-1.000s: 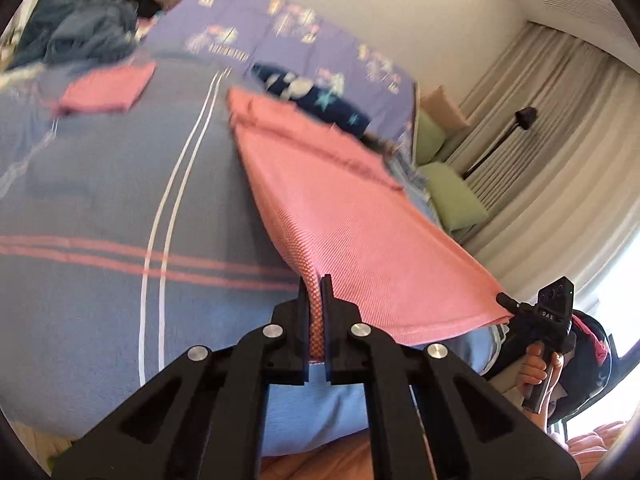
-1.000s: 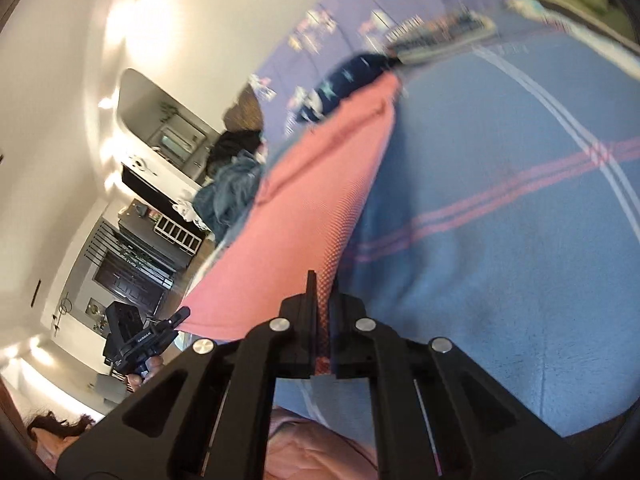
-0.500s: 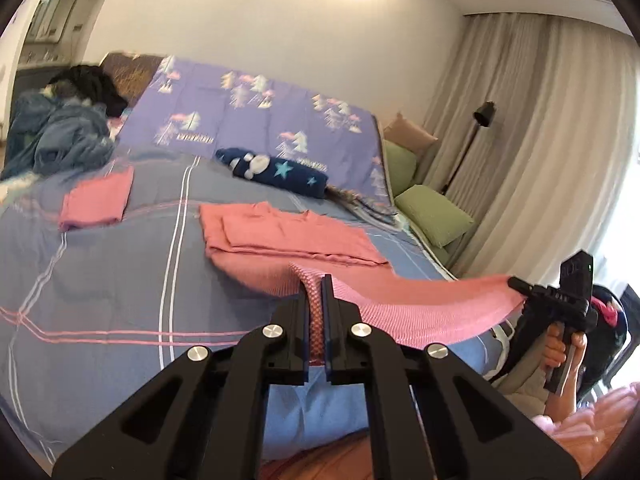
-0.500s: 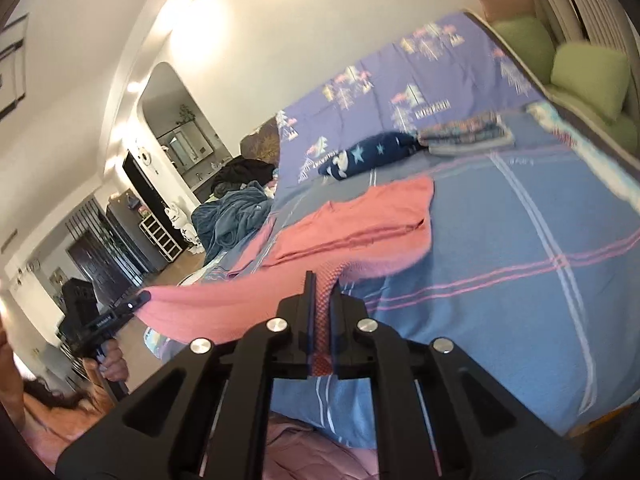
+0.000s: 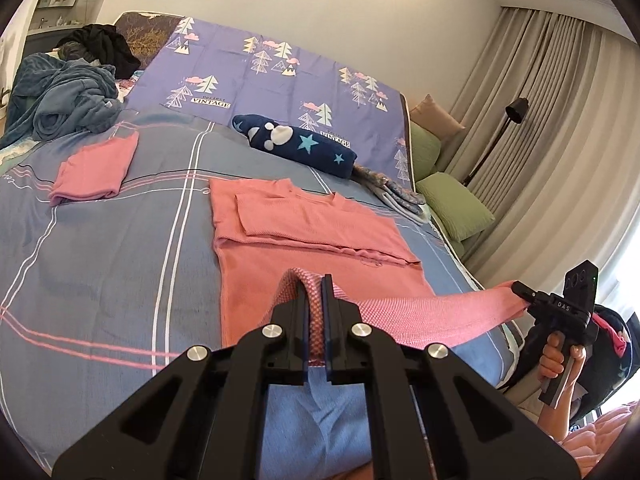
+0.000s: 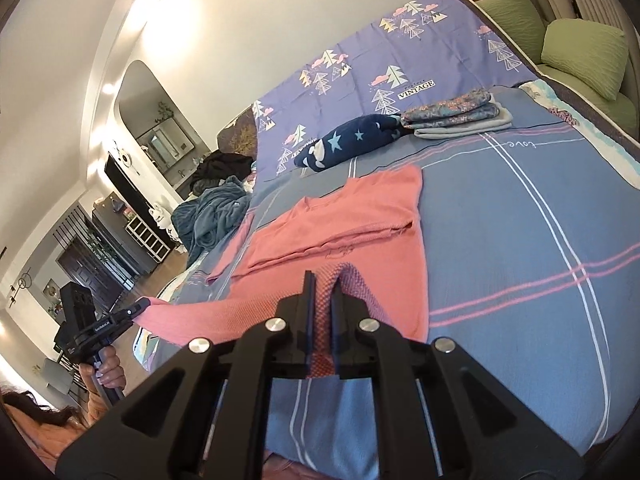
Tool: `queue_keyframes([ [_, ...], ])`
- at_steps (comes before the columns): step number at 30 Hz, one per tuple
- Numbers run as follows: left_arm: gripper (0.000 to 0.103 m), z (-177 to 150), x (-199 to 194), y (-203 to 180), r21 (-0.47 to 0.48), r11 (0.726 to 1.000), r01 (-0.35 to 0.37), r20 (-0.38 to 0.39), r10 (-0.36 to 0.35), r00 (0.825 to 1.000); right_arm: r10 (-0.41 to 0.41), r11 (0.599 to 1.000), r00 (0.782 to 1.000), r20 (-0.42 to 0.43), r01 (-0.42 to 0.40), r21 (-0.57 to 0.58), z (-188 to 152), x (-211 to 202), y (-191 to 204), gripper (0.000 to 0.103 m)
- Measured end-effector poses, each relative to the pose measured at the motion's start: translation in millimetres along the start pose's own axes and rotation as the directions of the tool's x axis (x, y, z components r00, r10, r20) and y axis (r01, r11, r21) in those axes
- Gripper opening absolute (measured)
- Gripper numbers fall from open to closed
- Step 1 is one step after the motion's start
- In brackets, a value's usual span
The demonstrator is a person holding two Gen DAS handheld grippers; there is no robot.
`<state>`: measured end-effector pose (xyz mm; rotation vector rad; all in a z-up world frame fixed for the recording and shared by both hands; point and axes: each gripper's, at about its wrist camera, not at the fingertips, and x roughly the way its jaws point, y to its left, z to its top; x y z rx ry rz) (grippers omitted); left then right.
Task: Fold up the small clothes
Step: 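Lift the hem end with both grippers, fold it toward the collar, release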
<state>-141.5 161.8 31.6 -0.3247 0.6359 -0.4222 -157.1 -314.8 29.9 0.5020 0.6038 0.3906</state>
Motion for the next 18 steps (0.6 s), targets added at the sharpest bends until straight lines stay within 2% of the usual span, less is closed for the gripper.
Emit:
queue_keyframes([
  [12, 0.005, 37.0, 48.8, 10.7, -0.013, 1.000, -0.019, -0.013, 0.019, 1.000, -0.022, 1.000, 1.000, -0.017, 0.022, 0.014, 38.9, 52.9, -16.0, 0.008],
  [18, 0.005, 68.6, 73.7, 15.7, -0.013, 1.000, -0.017, 0.003, 0.018, 1.000, -0.013, 1.000, 1.000, 0.008, 0.013, 0.017, 67.8, 77.1, -21.7, 0.008],
])
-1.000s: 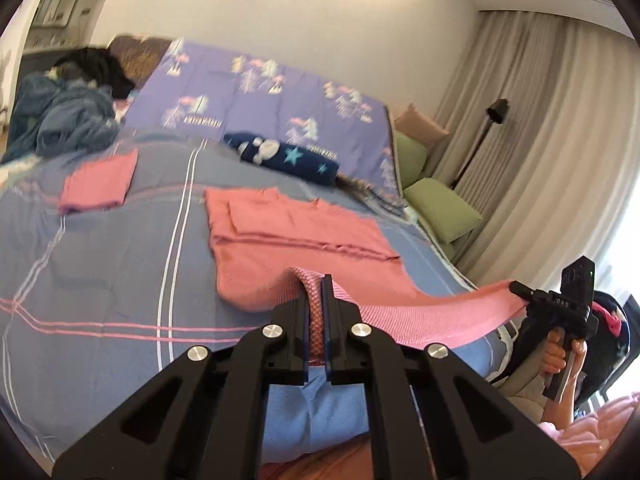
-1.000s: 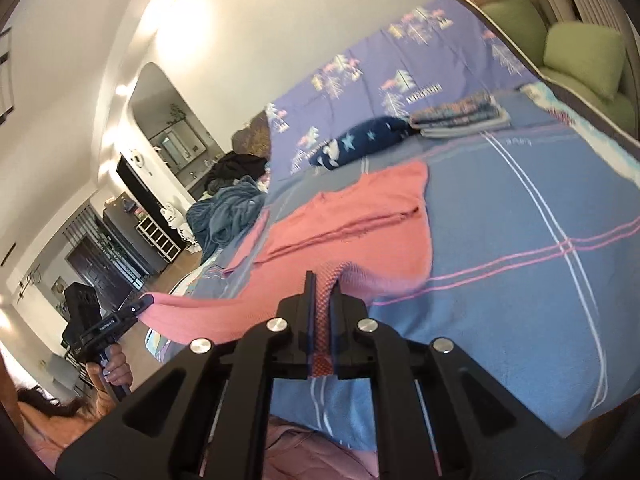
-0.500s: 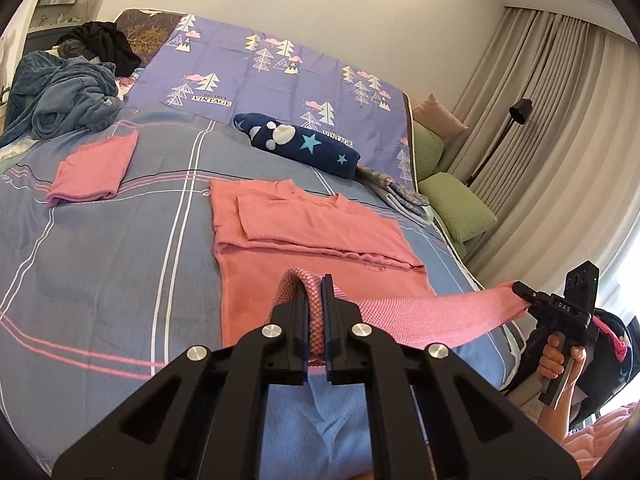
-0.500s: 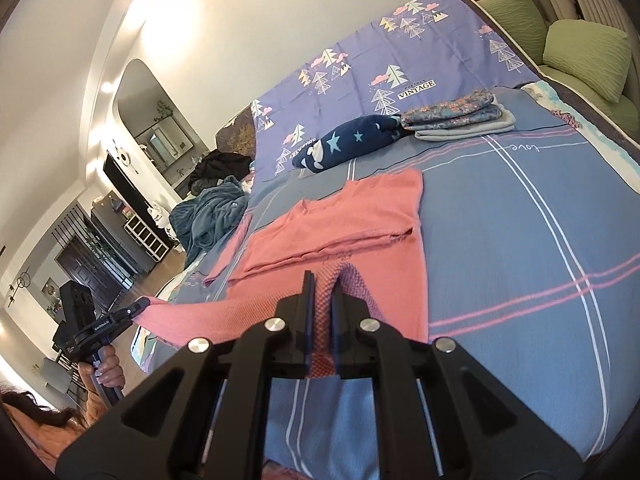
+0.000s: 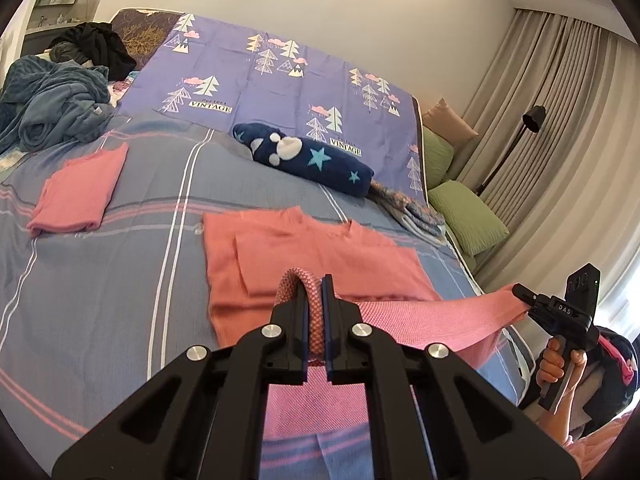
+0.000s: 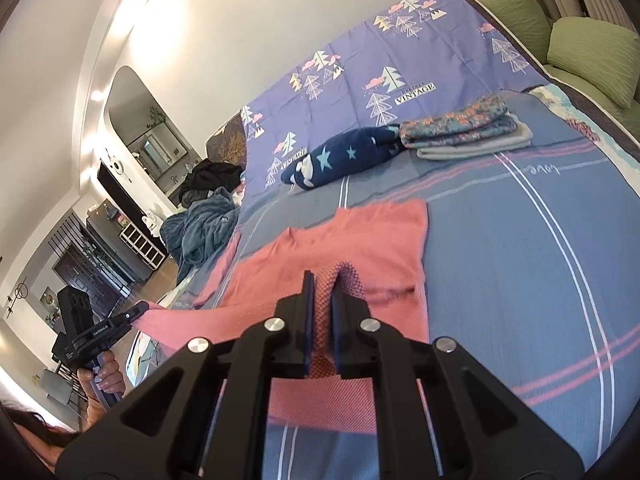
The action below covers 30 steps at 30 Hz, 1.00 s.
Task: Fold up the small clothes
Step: 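Lift the hem end with both grippers, fold it toward the collar, release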
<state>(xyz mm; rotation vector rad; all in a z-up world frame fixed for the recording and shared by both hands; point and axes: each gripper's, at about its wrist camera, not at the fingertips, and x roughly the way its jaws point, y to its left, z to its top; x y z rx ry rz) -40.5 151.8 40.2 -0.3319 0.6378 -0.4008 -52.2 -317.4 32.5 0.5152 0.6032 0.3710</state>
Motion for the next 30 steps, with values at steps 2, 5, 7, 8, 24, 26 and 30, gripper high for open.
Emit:
queue_keyframes([
  [2, 0.005, 9.5, 7.4, 2.0, 0.001, 1.000, 0.001, 0.005, -0.001, 1.000, -0.005, 1.000, 1.000, 0.000, 0.005, -0.002, 8.4, 9.7, -1.0, 0.008],
  [5, 0.005, 26.4, 23.0, 3.5, 0.014, 1.000, -0.009, 0.005, 0.009, 1.000, -0.021, 1.000, 1.000, -0.008, 0.021, -0.009, 26.1, 30.6, -3.7, 0.008],
  [7, 0.005, 36.8, 34.2, 4.0, 0.026, 0.999, -0.019, 0.004, 0.019, 1.000, -0.037, 0.999, 0.999, -0.009, 0.037, -0.014, 37.5, 43.6, -6.0, 0.008],
  [8, 0.005, 42.7, 41.0, 4.7, 0.030, 0.999, -0.026, 0.003, 0.026, 1.000, -0.040, 0.999, 0.999, -0.009, 0.040, -0.016, 41.7, 48.2, -6.6, 0.008],
  [24, 0.018, 87.0, 202.3, 66.0, 0.012, 0.970, -0.242, -0.166, 0.241, 0.956, -0.149, 0.987, 0.973, -0.175, 0.158, 0.041, 97.7, 206.7, -66.4, 0.034],
  [26, 0.020, 79.5, 219.9, 77.7, -0.001, 0.963, -0.268, -0.221, 0.261, 0.940, -0.181, 0.980, 0.965, -0.188, 0.193, 0.049, 91.9, 214.4, -74.6, 0.036],
  [30, 0.045, 74.0, 209.1, 81.7, 0.014, 0.953, -0.302, -0.175, 0.300, 0.938, -0.209, 0.978, 0.965, -0.158, 0.209, -0.020, 88.5, 197.7, -72.5, 0.046],
])
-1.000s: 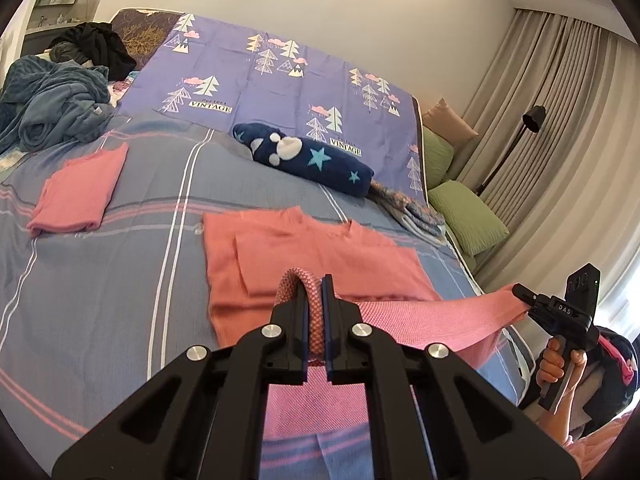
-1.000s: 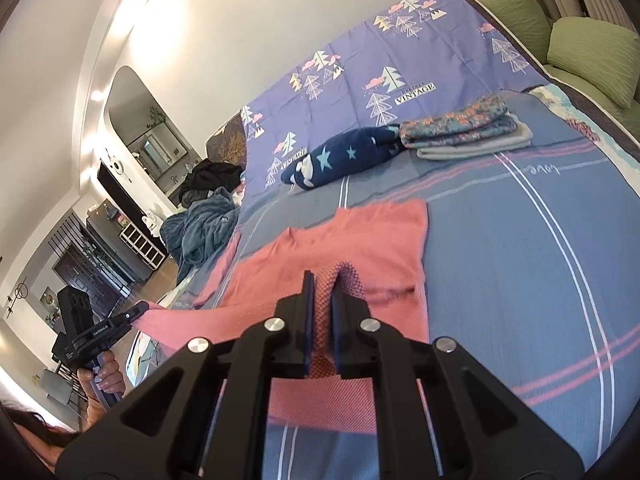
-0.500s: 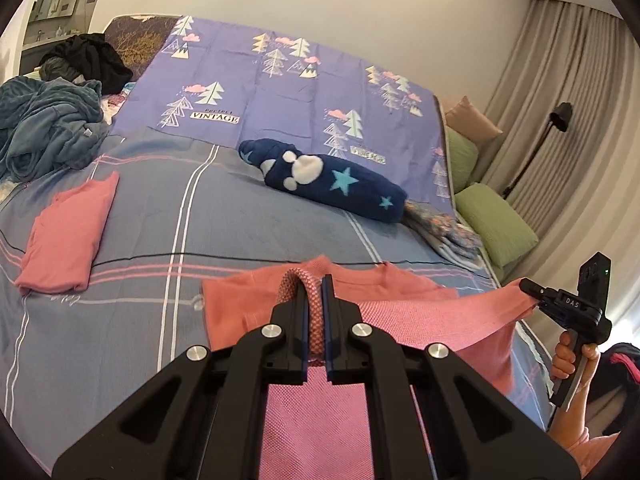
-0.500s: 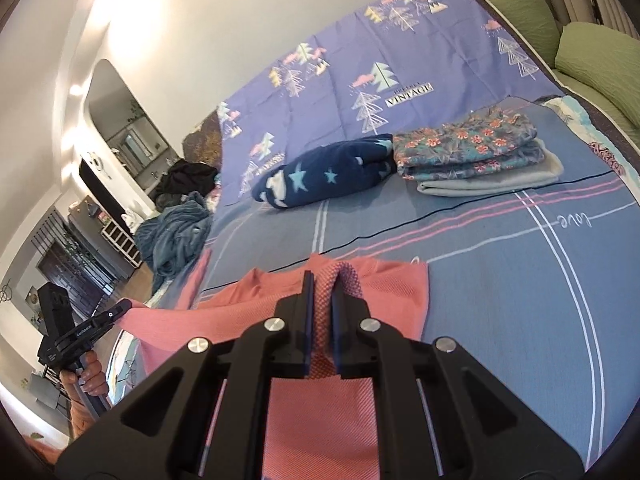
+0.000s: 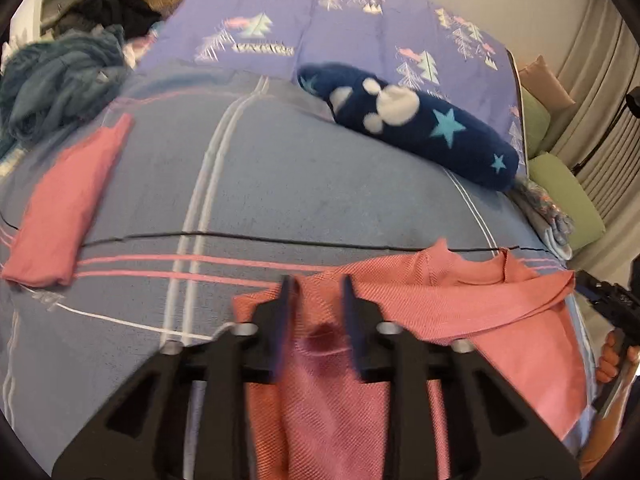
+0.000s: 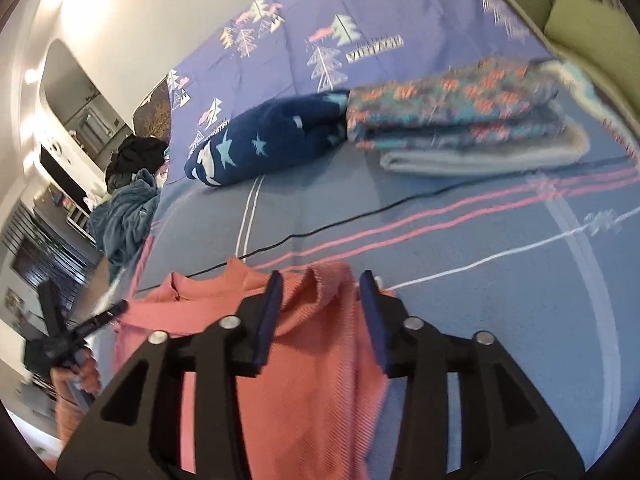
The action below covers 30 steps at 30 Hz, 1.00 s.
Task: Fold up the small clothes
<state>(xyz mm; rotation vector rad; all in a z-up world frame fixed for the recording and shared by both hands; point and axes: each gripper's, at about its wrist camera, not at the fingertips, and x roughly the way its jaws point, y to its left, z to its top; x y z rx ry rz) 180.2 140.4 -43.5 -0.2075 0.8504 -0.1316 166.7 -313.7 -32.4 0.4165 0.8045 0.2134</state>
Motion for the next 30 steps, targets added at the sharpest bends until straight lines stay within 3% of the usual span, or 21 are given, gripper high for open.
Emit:
queue_keyframes([
  [2, 0.056, 0.9, -16.3, 3.8, 0.004, 1.000, -0.023, 0.055, 0.023, 0.998, -0.026, 0.998, 0.999, 0.021, 0.028, -0.063, -3.3, -10.8, 4.7, 0.050],
  [5, 0.059, 2.9, -40.0, 16.2, -0.017, 1.000, -0.022, 0.109, 0.024, 0.994, -0.060, 0.985, 0.998, 0.006, 0.060, -0.164, -12.0, -14.7, 13.9, 0.054],
  [8, 0.060, -6.7, -53.2, 19.7, 0.017, 0.999, -0.028, 0.111, 0.026, 0.993, -0.136, 0.939, 0.990, -0.029, 0.120, -0.322, -27.7, -5.8, 30.4, 0.062],
  [10, 0.063, -18.4, -49.7, 13.2, 0.102, 0.993, -0.050, 0.064, 0.044, 0.997, -0.198, 0.884, 0.979, -0.056, 0.153, -0.441, -40.6, 6.6, 45.3, 0.065],
  [12, 0.075, -31.0, -40.4, 1.8, 0.209, 0.973, -0.095, 0.026, 0.092, 0.995, -0.249, 0.836, 0.966, -0.065, 0.180, -0.519, -50.6, 17.8, 55.6, 0.066],
  [13, 0.075, -37.4, -34.1, -5.3, 0.279, 0.950, -0.136, 0.024, 0.135, 0.991, -0.277, 0.808, 0.959, -0.059, 0.199, -0.554, -52.8, 25.4, 60.3, 0.068],
  [15, 0.075, -43.3, -20.0, -15.1, 0.364, 0.912, -0.188, 0.017, 0.195, 0.981, -0.298, 0.790, 0.953, -0.049, 0.218, -0.573, -50.0, 35.7, 63.9, 0.071],
  [17, 0.075, -35.5, -0.8, -20.2, 0.398, 0.896, -0.197, 0.013, 0.209, 0.978, -0.307, 0.805, 0.950, -0.058, 0.227, -0.548, -39.6, 44.8, 60.2, 0.071],
  [20, 0.077, -6.0, 20.7, -17.8, 0.382, 0.897, -0.224, 0.035, 0.228, 0.973, -0.330, 0.832, 0.943, -0.049, 0.266, -0.487, -16.5, 59.3, 49.9, 0.071],
  [21, 0.084, 6.0, 26.4, -15.4, 0.362, 0.901, -0.237, 0.044, 0.238, 0.970, -0.334, 0.847, 0.942, -0.029, 0.287, -0.447, -5.2, 62.1, 44.0, 0.071],
  [24, 0.084, 39.8, 29.3, 2.2, 0.196, 0.949, -0.248, 0.083, 0.236, 0.968, -0.299, 0.916, 0.954, -0.027, 0.279, -0.288, 19.7, 59.1, 21.4, 0.071],
  [25, 0.084, 42.7, 27.8, 4.6, 0.159, 0.962, -0.224, 0.082, 0.213, 0.974, -0.268, 0.936, 0.963, -0.036, 0.252, -0.244, 22.5, 57.6, 15.9, 0.071],
  [27, 0.085, 42.8, 21.4, 14.0, 0.090, 0.992, -0.091, 0.064, 0.086, 0.994, -0.181, 0.968, 0.982, -0.059, 0.167, -0.187, 24.3, 51.8, 3.8, 0.071],
  [30, 0.085, 33.3, 26.3, 17.3, 0.069, 0.998, 0.014, 0.002, -0.014, 1.000, -0.126, 0.978, 0.988, -0.088, 0.109, -0.176, 20.7, 51.7, -3.7, 0.070],
])
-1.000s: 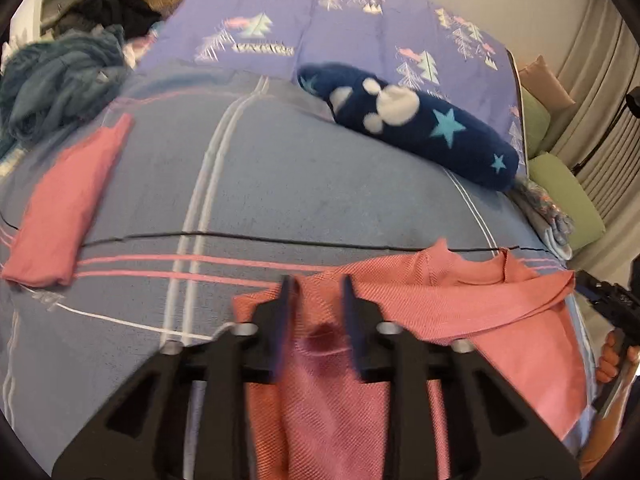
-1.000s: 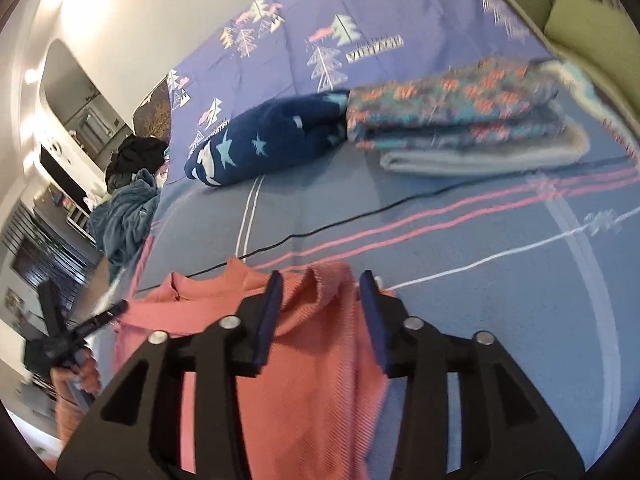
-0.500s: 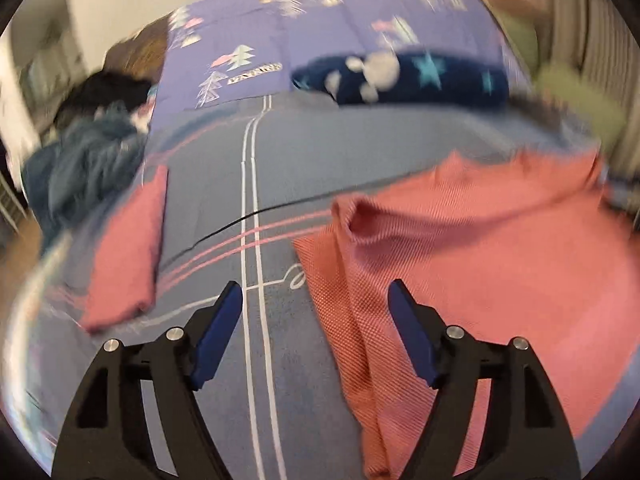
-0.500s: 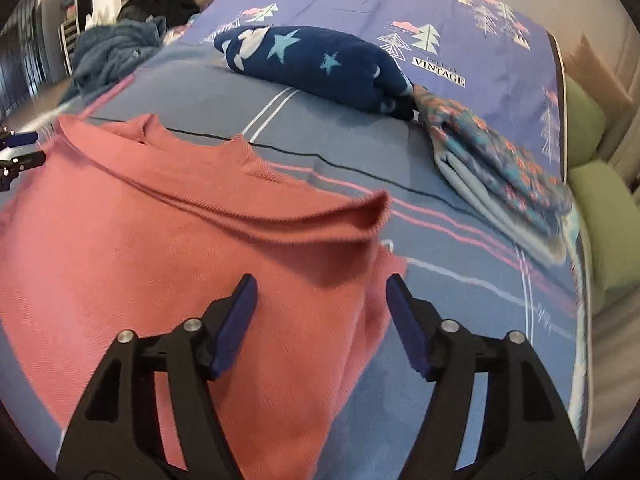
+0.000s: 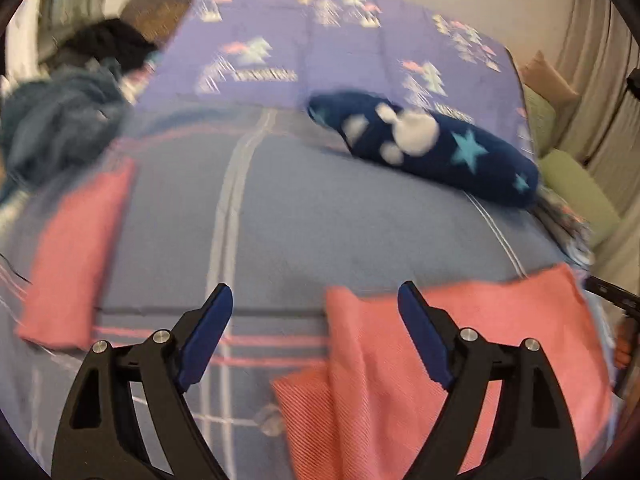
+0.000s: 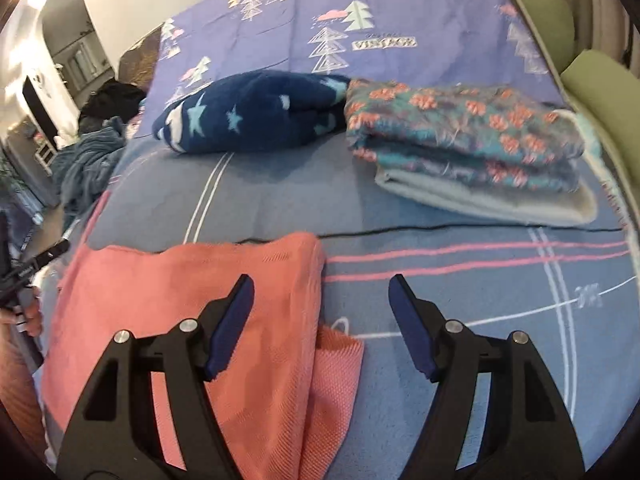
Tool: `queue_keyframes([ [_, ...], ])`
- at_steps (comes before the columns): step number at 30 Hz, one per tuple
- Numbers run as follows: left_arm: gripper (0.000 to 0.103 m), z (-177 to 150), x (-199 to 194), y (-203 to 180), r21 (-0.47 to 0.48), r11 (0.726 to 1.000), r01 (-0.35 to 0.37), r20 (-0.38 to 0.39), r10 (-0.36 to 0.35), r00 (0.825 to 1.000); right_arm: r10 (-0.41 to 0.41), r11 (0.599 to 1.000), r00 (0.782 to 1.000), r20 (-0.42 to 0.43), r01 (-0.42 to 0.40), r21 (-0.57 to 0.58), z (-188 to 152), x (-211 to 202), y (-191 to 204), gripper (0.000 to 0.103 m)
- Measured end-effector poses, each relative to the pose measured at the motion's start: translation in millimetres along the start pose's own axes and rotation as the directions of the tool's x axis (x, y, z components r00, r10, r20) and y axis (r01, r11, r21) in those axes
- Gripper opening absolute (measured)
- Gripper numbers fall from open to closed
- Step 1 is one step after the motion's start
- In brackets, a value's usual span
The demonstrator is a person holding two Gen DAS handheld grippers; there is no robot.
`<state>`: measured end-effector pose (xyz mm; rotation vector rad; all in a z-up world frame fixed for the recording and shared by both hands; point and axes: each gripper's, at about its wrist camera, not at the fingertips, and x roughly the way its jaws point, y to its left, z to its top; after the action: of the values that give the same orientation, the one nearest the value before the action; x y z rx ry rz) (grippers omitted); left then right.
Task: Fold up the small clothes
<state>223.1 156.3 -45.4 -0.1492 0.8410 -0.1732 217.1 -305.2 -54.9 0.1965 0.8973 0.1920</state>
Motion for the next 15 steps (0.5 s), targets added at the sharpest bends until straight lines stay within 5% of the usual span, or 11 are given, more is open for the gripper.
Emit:
queue_keyframes([
  [4, 0.074, -11.8, 21.1, -2.4, 0.002, 0.996, 0.086, -0.091, -0.086, 0.992, 0.117, 0.992, 0.992, -0.055, -0.114, 0.055, 4.1, 17.1, -10.5, 0.056],
  [6, 0.033, -11.0, 28.9, -6.5, 0.006, 0.994, 0.105, -0.109, -0.103, 0.989, 0.161, 0.984, 0.985, -0.070, -0.155, 0.085, 7.9, 25.0, -12.2, 0.045],
  [7, 0.020, -8.8, 31.6, -9.4, 0.008, 0.994, 0.114, -0.110, -0.112, 0.988, 0.178, 0.980, 0.982, -0.070, -0.170, 0.100, 10.0, 28.3, -12.6, 0.032],
  [8, 0.003, -6.1, 32.9, -11.4, 0.010, 0.992, 0.129, -0.112, -0.127, 0.986, 0.191, 0.977, 0.979, -0.069, -0.183, 0.106, 11.3, 29.6, -10.7, 0.008],
  [15, 0.003, 10.3, -15.7, -34.9, 0.107, 0.987, 0.118, 0.071, -0.126, 0.989, 0.145, 0.986, 0.982, 0.121, -0.154, 0.064, 17.3, -30.8, -0.6, 0.002],
])
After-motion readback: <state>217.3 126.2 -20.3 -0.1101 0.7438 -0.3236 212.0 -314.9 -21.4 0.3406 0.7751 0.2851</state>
